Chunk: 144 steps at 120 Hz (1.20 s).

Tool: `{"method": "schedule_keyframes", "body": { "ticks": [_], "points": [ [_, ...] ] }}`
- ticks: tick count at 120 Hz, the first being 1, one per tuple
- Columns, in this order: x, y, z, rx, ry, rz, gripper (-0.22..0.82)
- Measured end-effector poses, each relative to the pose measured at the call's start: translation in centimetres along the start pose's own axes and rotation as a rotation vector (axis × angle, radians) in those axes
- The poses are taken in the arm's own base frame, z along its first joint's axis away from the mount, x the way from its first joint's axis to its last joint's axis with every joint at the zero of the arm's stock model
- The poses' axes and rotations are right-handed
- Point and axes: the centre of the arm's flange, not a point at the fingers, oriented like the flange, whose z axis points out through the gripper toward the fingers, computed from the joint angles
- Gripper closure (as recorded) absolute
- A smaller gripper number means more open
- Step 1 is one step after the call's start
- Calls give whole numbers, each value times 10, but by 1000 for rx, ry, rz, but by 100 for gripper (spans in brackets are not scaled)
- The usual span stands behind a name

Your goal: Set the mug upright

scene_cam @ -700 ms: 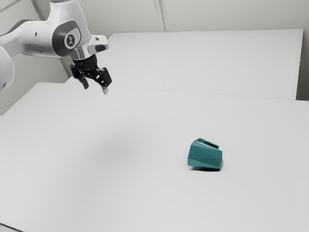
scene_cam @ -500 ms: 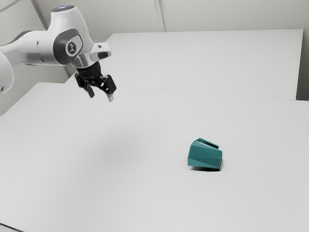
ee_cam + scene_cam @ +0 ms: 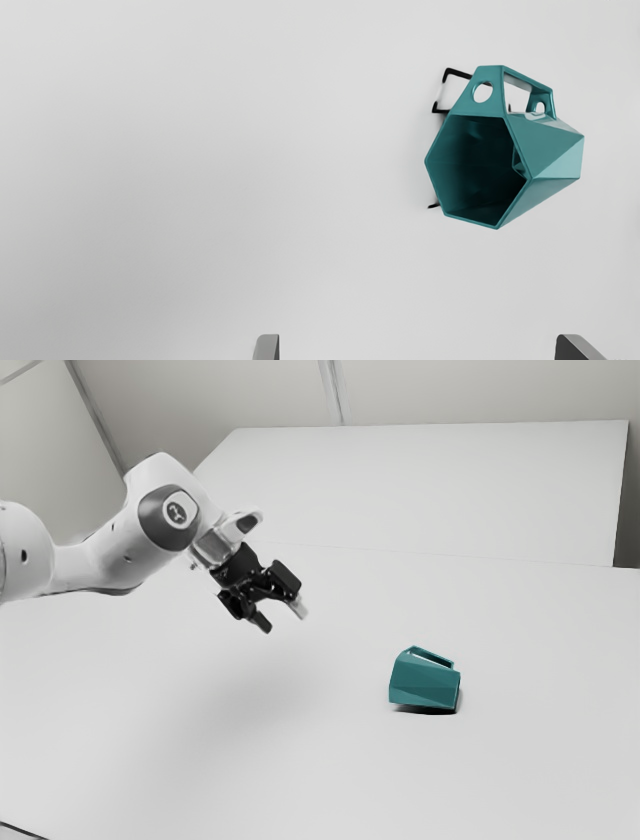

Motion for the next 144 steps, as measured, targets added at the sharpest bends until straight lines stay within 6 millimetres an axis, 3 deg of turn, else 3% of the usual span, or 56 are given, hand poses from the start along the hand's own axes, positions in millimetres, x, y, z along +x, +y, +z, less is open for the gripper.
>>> {"method": "schedule_keyframes", "body": {
  "ticks": [27,44,100,144],
  "points": [
    [3,21,38,-147,-17,20,0],
    [-9,40,70,-210,-55,47,0],
    [-8,44,140,-327,-79,70,0],
    [31,56,169,-331,-52,180,0]
  ]
}}
